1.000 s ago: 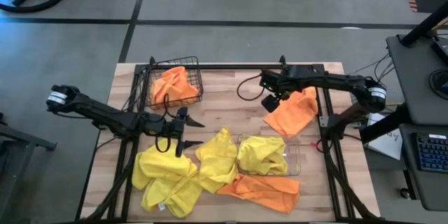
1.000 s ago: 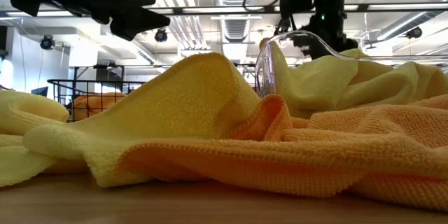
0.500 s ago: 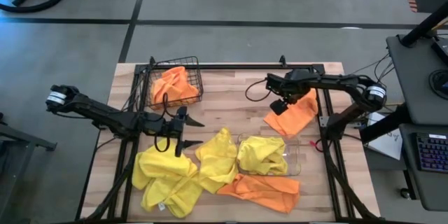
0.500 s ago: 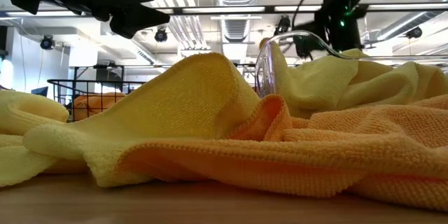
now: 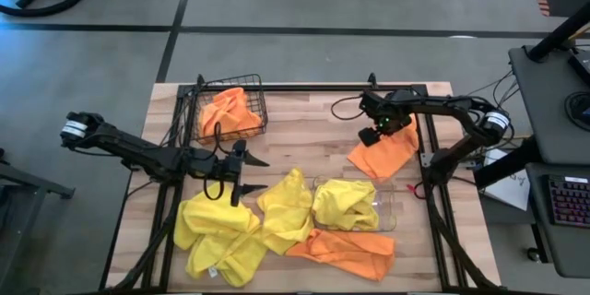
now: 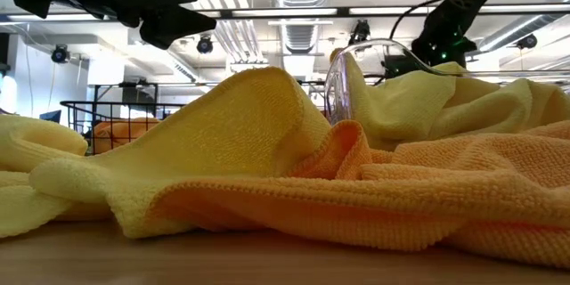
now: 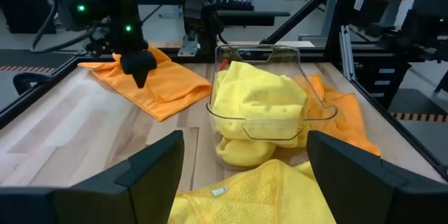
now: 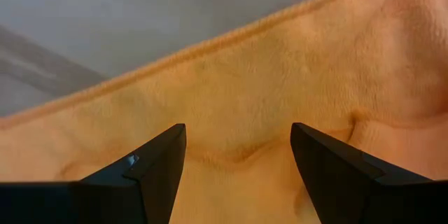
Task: Sort microfiber towel by color & place in baskets
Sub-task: Put the towel into the black basket
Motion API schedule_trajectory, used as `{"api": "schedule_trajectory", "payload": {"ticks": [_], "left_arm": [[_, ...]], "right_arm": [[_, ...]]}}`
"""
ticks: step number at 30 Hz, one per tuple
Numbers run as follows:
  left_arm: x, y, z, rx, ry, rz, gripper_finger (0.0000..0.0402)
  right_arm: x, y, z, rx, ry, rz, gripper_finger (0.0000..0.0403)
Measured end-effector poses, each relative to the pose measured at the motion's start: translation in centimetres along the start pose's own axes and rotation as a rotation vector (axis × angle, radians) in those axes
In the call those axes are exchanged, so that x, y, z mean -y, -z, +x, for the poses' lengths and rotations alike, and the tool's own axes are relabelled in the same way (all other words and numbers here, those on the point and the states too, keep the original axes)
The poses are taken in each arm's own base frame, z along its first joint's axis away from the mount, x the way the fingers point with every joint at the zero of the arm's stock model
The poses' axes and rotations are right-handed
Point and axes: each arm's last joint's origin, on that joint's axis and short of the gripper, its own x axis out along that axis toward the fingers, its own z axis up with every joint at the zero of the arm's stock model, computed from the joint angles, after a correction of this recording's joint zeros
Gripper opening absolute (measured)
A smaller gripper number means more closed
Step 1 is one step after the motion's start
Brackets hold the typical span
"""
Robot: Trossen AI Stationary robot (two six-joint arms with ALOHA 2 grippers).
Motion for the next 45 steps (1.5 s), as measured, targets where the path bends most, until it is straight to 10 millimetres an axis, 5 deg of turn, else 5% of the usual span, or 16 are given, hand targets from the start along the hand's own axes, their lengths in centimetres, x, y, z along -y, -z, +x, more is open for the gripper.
{"api": "schedule_trajectory", "payload": {"ticks": [19,27,32,38,45], "left_arm": [[-0.4,-0.9,0.0,0.005,-0.136,-0.014,0.0283],[-0.7,-1.1,0.4,-0.009,-0.173,-0.071,0.0283],[-1.0,-1.0,0.6,-0.006,-0.189,-0.133,0.0277],[-0.6,-1.8,0.6,0.062,-0.067,-0.088,0.0270],[-0.9,-2.5,0.6,0.128,-0.022,-0.081,0.0269]], "right_arm": [[0.4,-0.8,3.1,-0.022,-0.005,0.012,0.0212],[0.2,-1.4,2.7,0.059,-0.032,-0.018,0.0108],[0.3,-1.2,1.4,0.119,-0.042,-0.050,0.0019],[0.4,-1.2,-2.5,0.288,-0.093,-0.064,0.0010],[-0.9,-0.2,-9.5,0.685,-0.259,-0.124,0.0009]]}}
